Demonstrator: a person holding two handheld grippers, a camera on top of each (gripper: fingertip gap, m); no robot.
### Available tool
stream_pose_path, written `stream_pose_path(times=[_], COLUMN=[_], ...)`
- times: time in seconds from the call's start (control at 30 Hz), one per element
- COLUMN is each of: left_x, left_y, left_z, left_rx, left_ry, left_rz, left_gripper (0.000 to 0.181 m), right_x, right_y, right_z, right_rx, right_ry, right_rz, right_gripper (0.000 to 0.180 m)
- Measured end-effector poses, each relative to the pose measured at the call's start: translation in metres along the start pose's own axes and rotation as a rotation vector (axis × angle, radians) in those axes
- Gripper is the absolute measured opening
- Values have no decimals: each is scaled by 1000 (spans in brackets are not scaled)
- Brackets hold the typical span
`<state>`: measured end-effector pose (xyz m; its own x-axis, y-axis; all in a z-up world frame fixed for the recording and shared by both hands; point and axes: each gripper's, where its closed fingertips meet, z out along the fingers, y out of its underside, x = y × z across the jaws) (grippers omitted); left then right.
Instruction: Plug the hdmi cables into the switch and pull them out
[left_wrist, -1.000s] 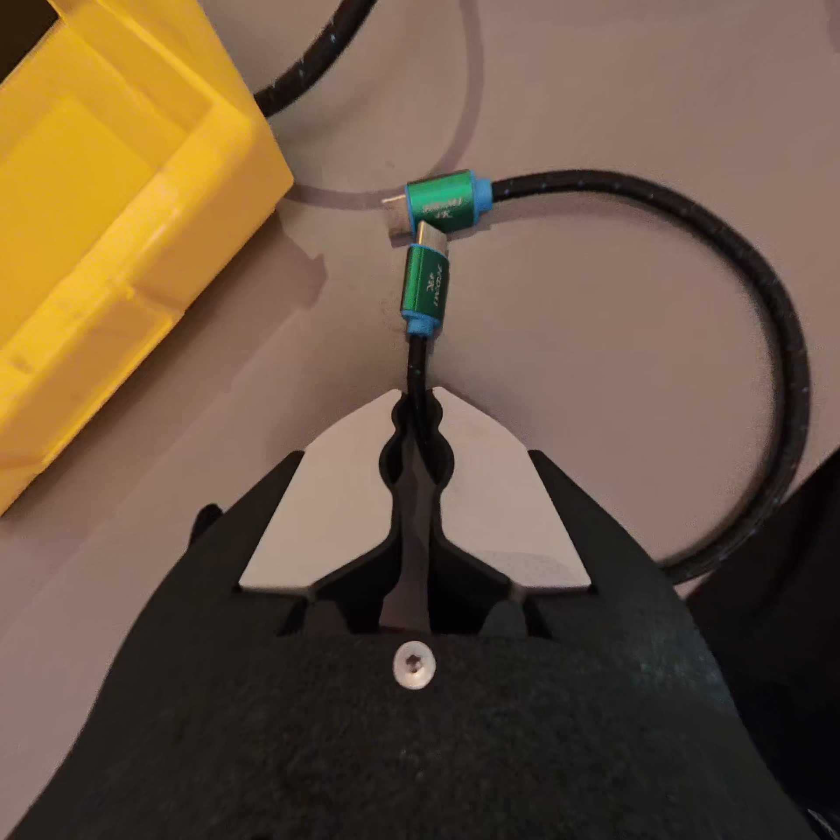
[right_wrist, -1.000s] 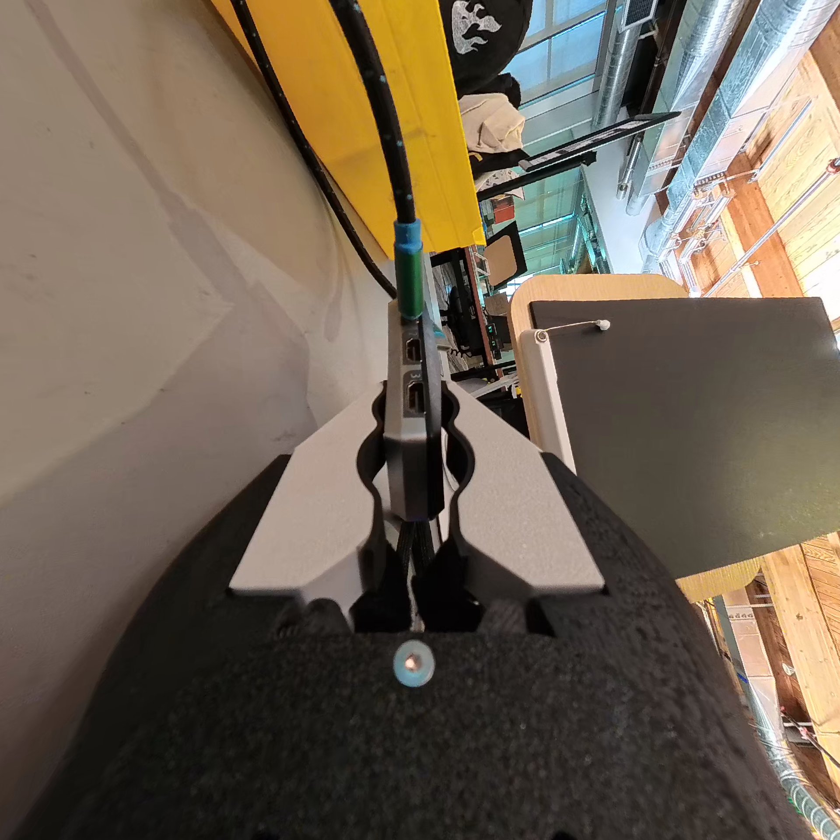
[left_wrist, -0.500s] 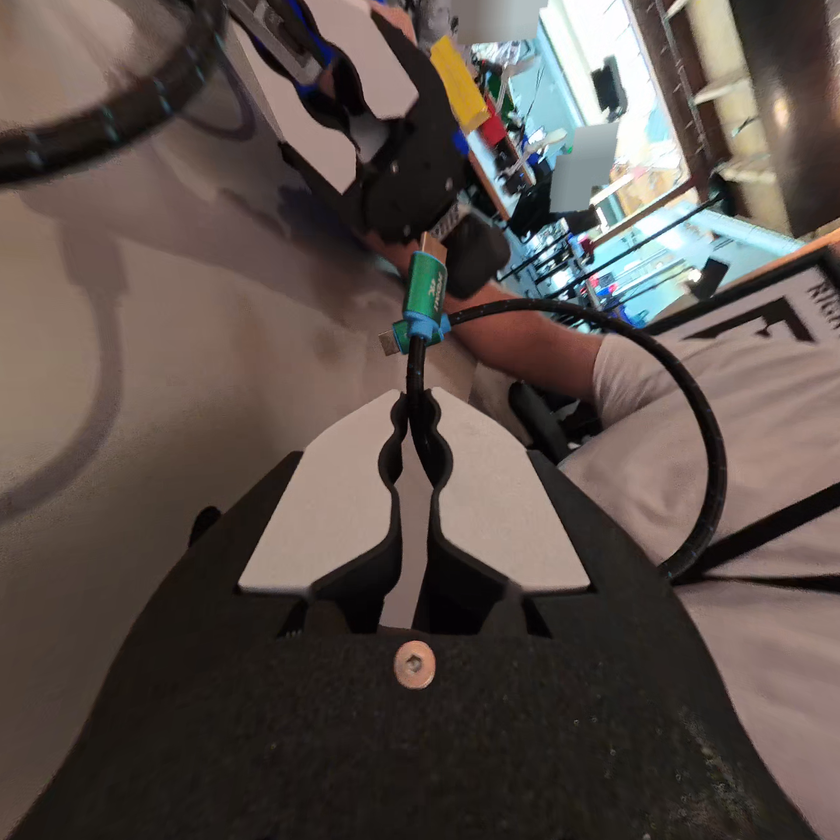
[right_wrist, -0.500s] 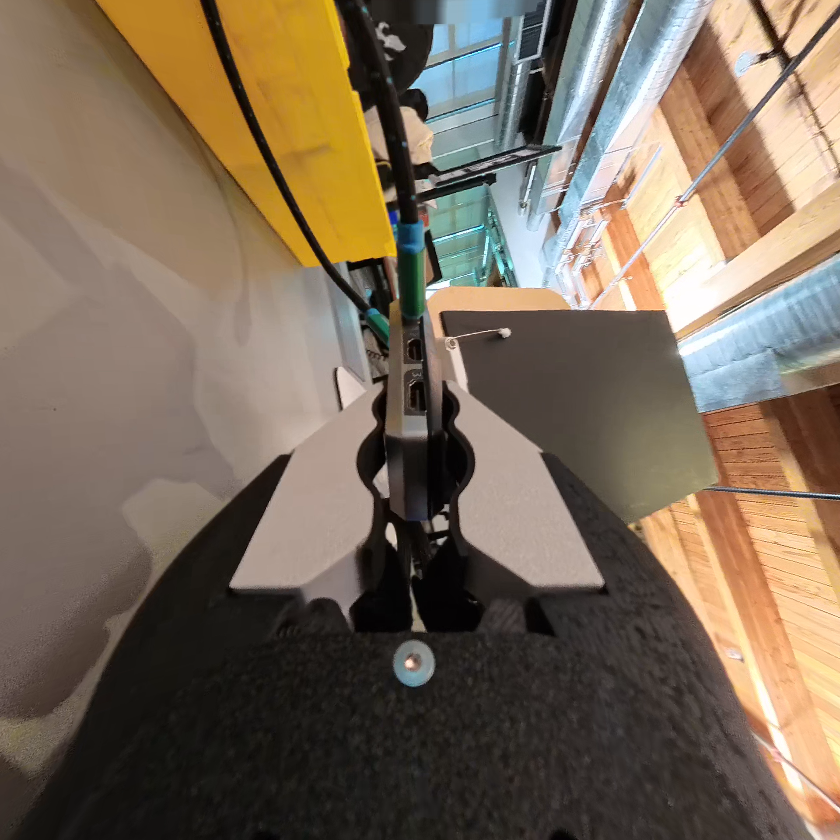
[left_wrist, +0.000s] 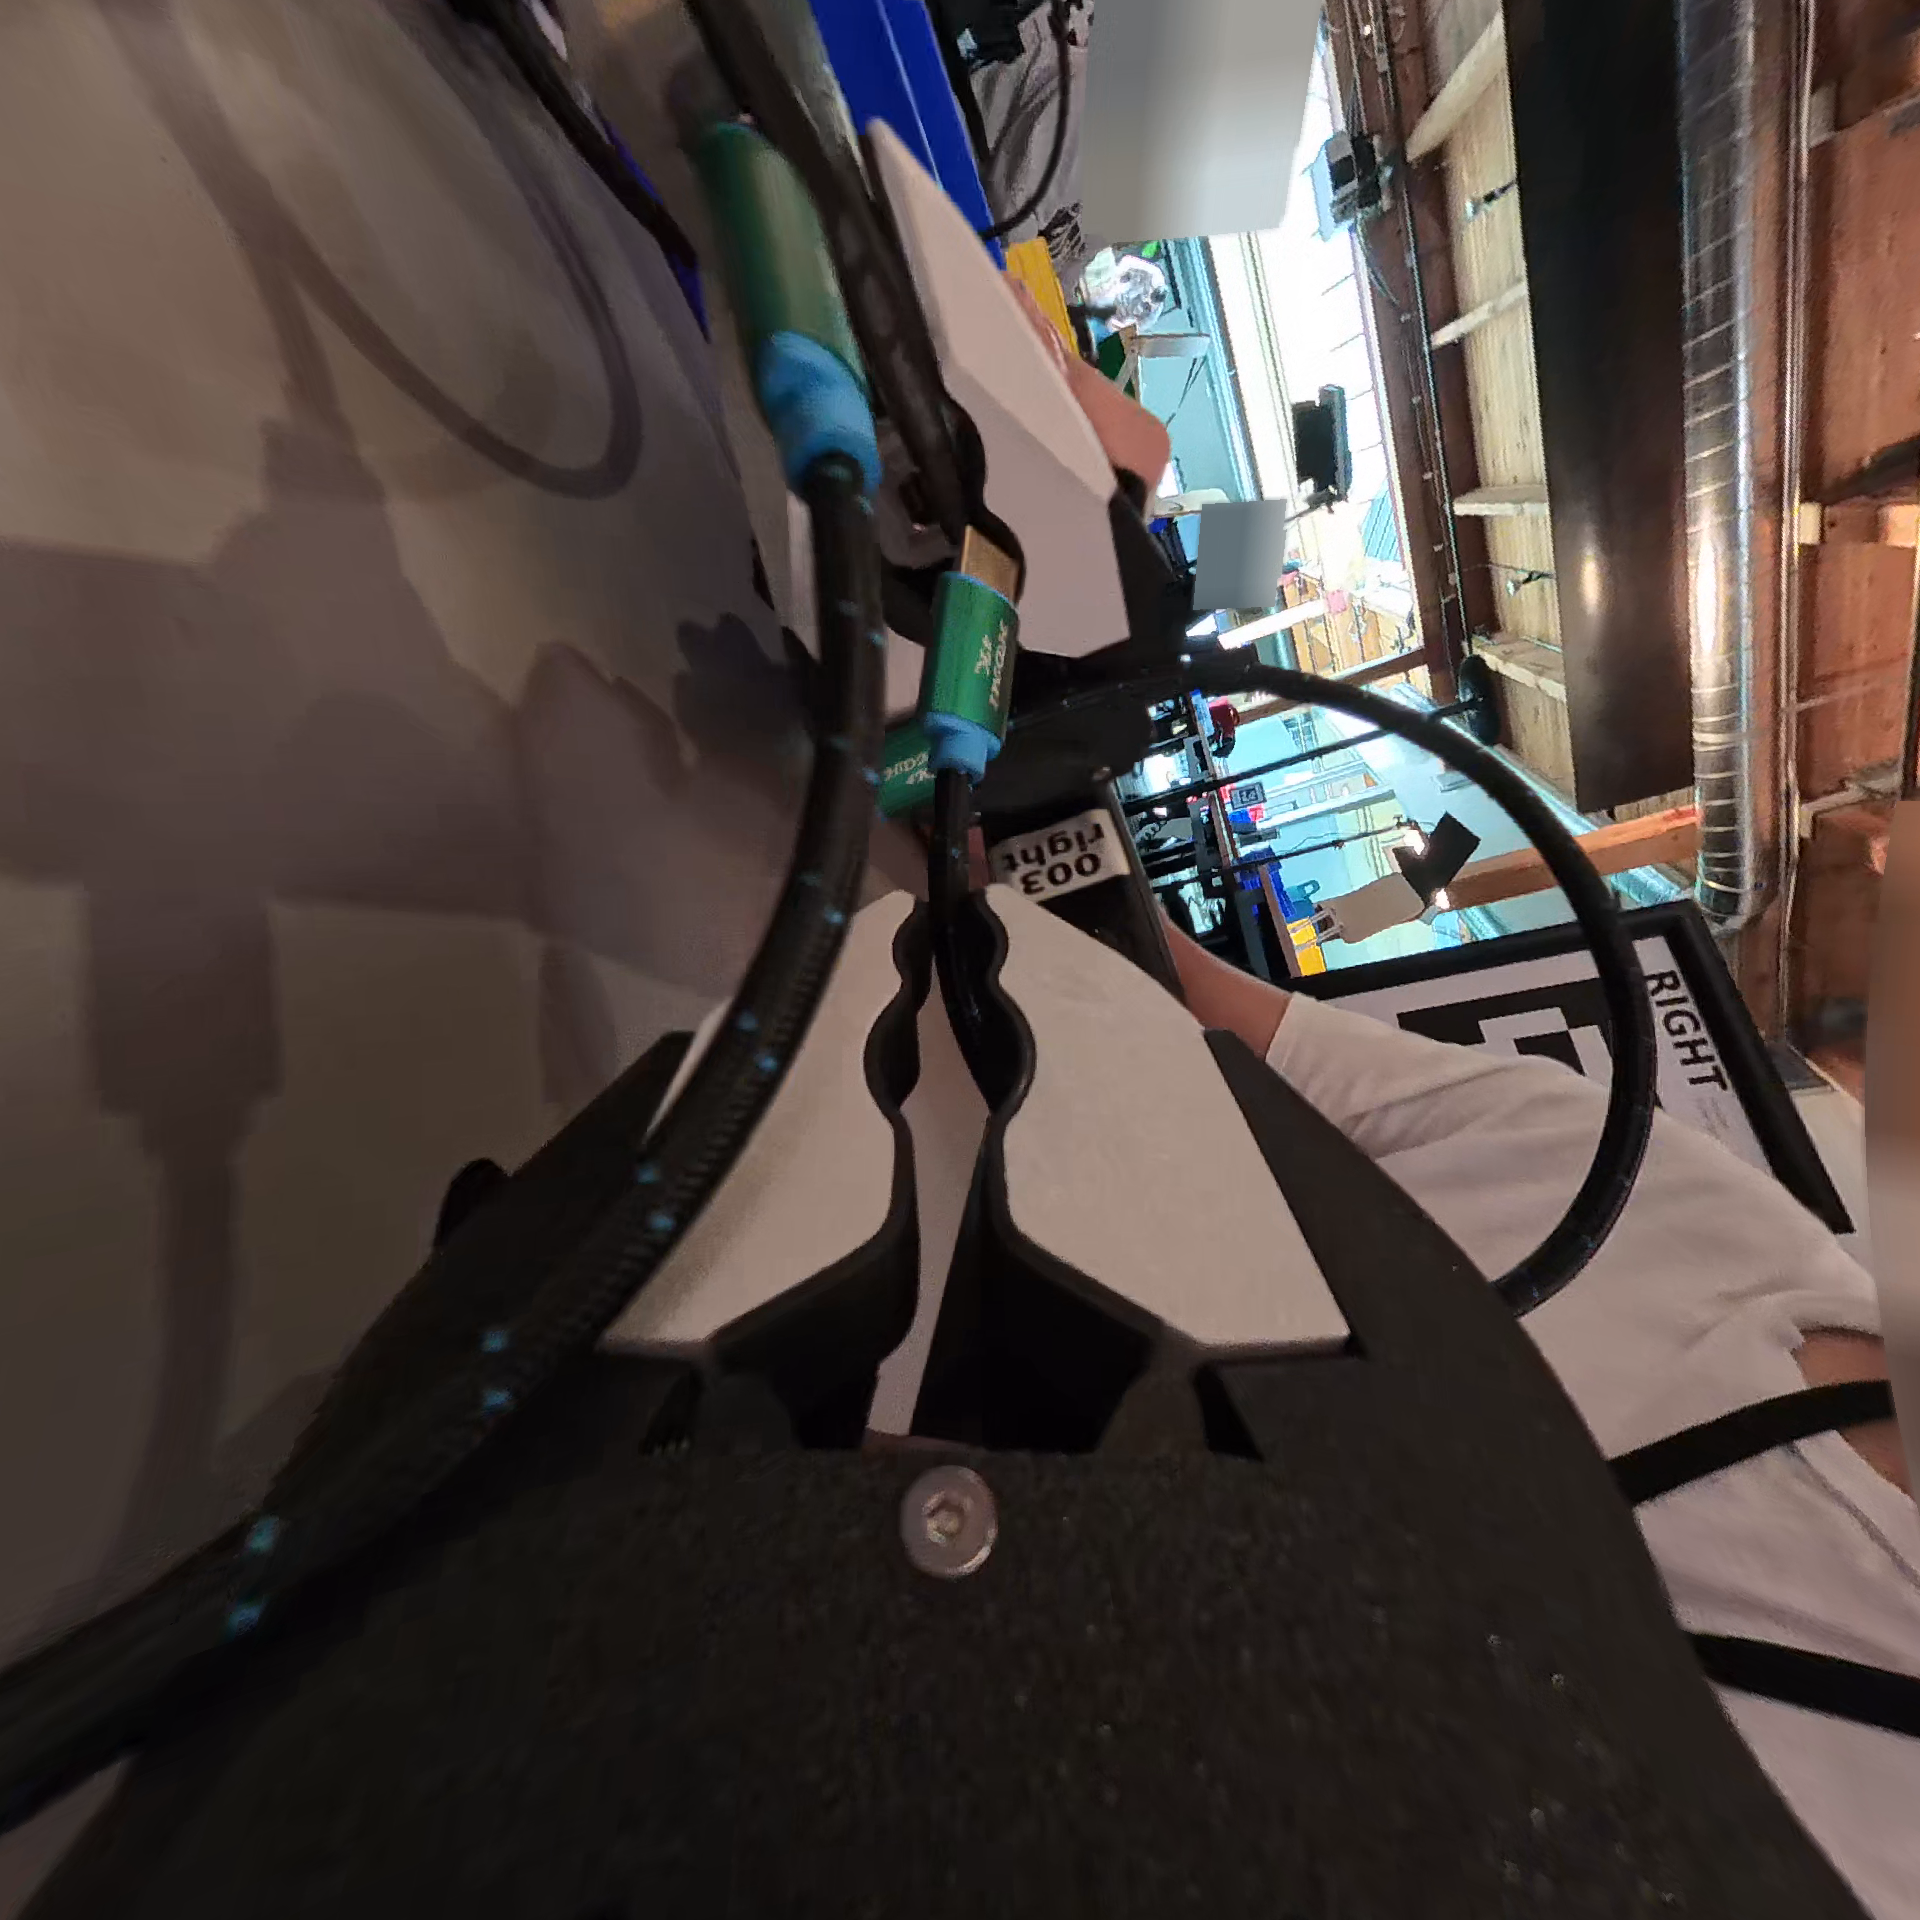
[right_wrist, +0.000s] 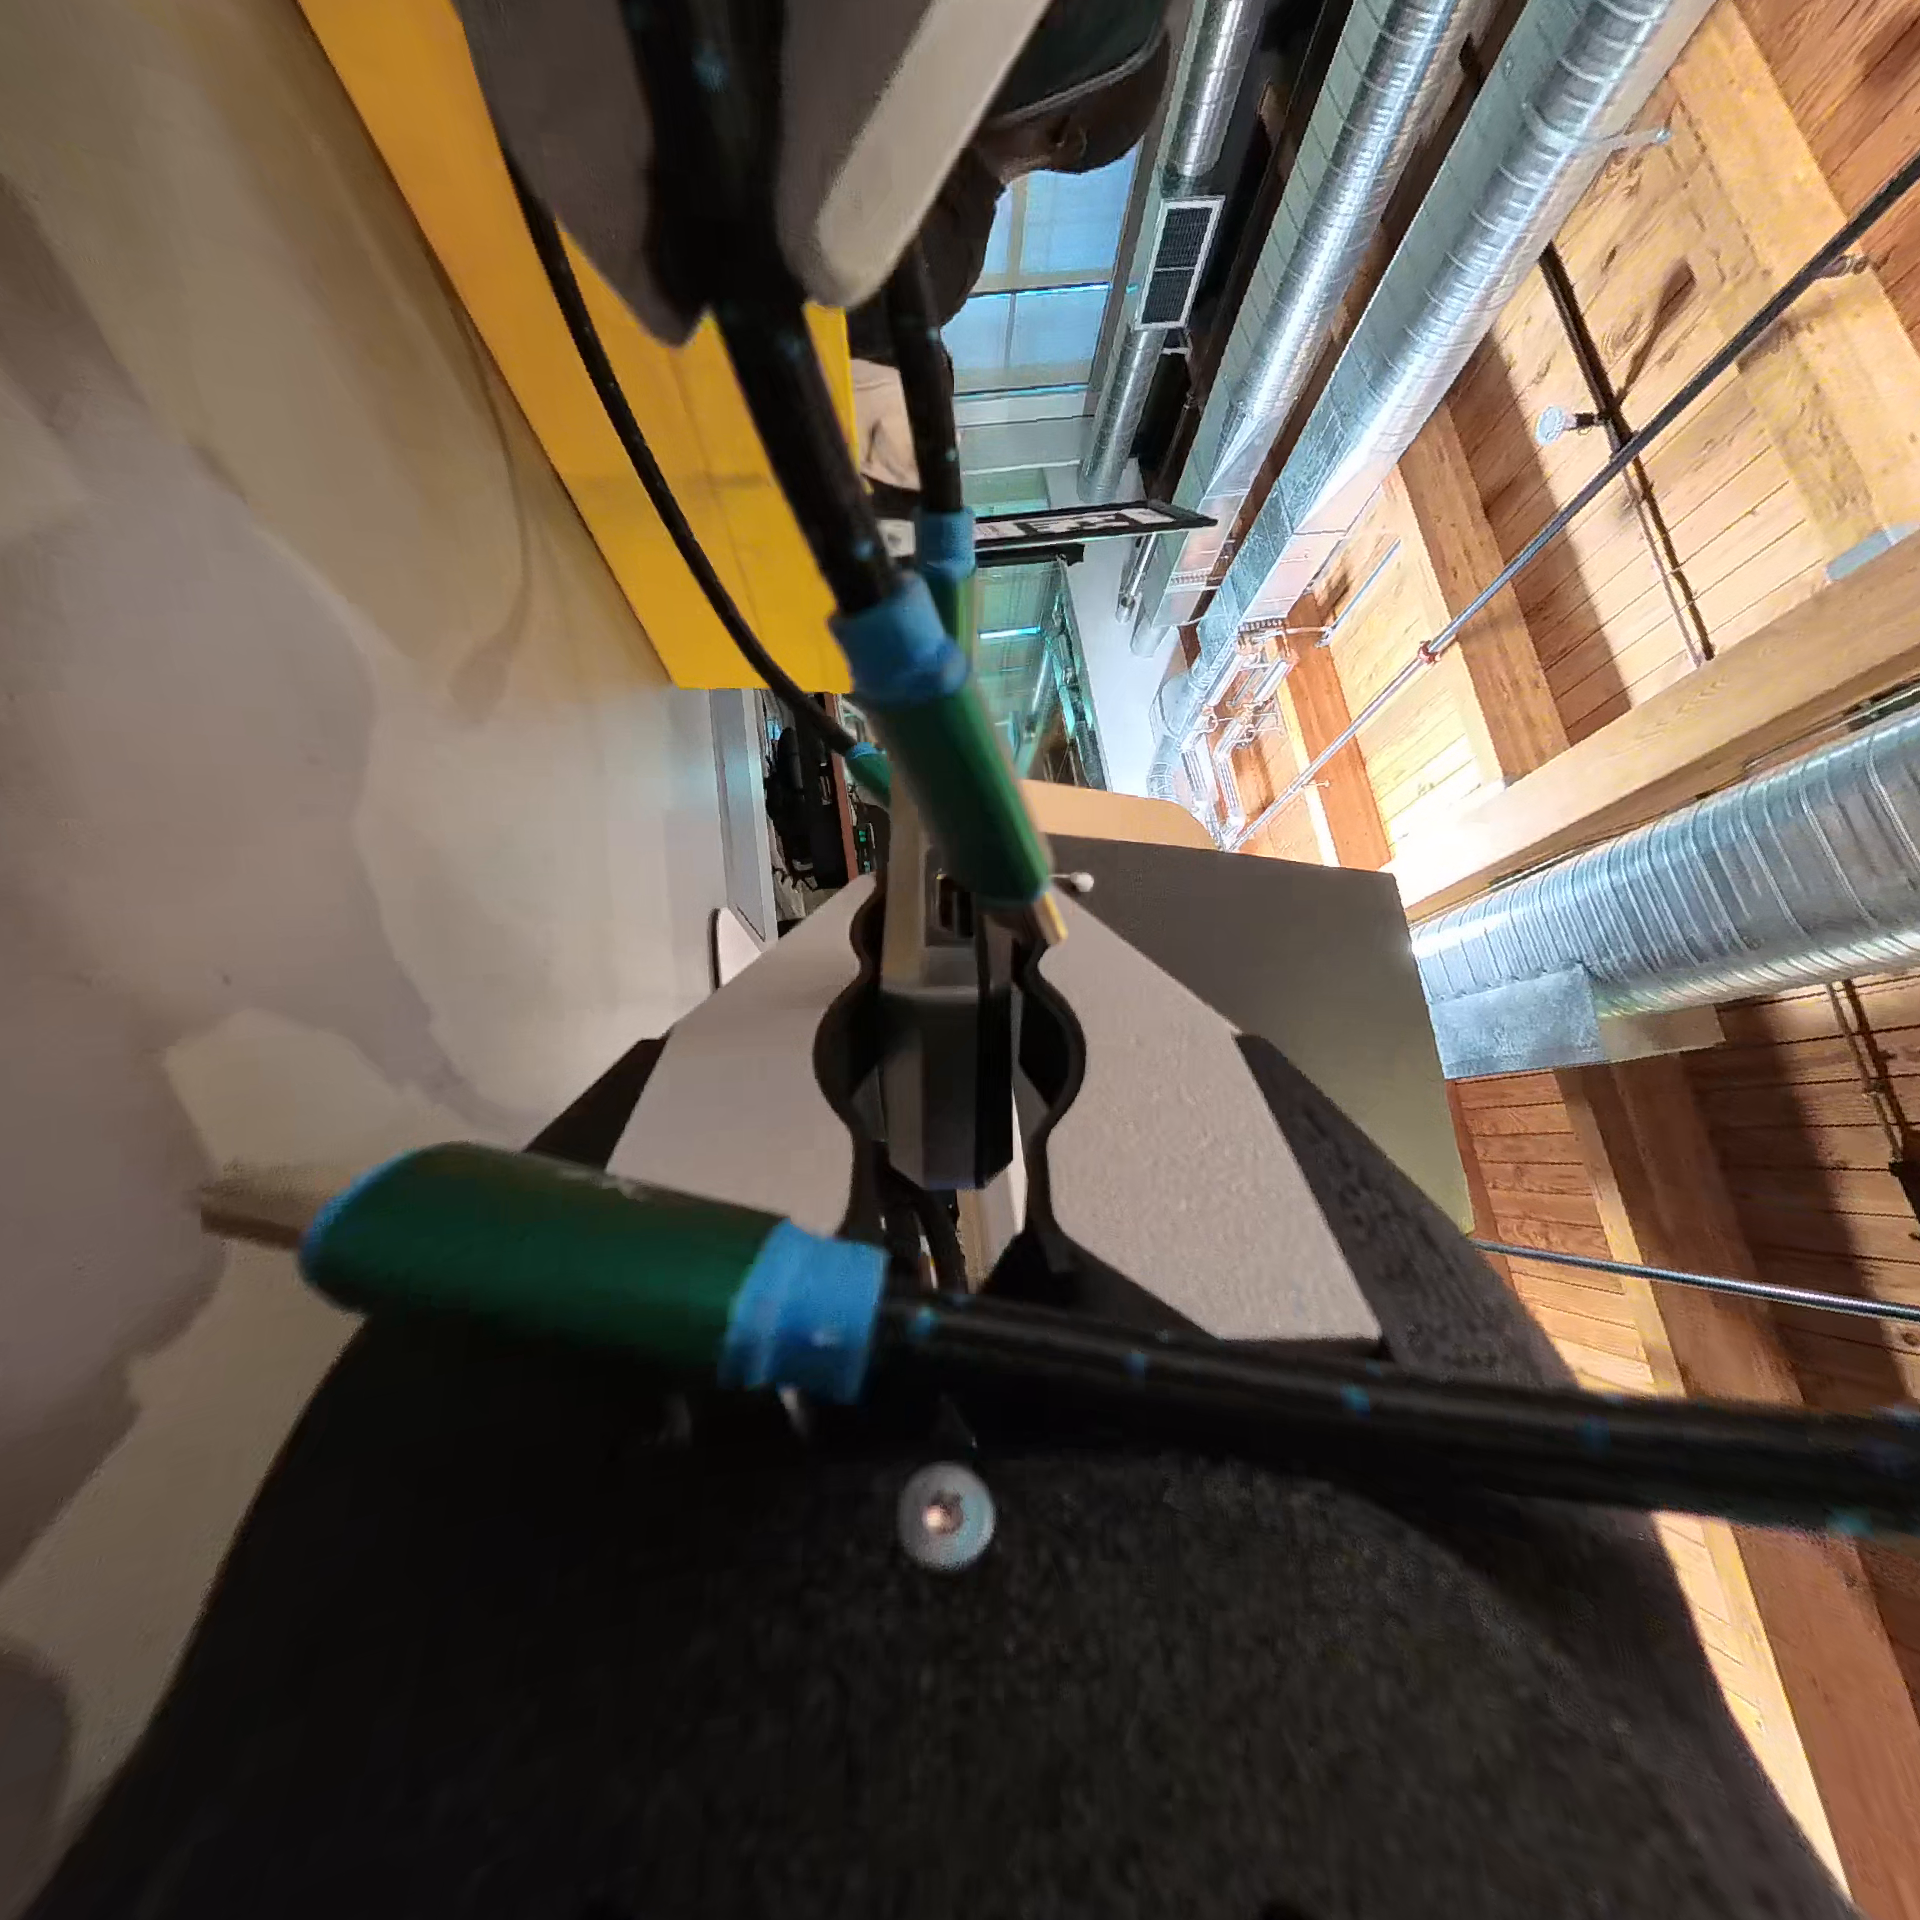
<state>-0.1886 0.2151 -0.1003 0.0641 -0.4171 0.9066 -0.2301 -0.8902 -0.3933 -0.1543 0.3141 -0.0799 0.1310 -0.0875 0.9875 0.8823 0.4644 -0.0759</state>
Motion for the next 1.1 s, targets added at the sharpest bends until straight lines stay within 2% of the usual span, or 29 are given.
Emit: stream_pose_path(times=[0.27,0.63,1.0,1.1], left_x=[-15,-26,-31,-31], left_y=[-7,-2,4,7], left_z=[-7,-10,-14,-16], left_rx=[35,-21,-73,-76], left_ry=[-177,-370,-436,-436], left_rz=[93,199,220,213], left_gripper=[5,6,6,6], right_x=[-6,-14,-15,-14], right_y=[0,-5,-11,-15], right_z=[3,4,5,5], right_rx=[-6,5,21,22], right_ry=[-23,-49,-38,-9], right_rz=[-15,-73,-130,-233], right_gripper=[21,21,20,22])
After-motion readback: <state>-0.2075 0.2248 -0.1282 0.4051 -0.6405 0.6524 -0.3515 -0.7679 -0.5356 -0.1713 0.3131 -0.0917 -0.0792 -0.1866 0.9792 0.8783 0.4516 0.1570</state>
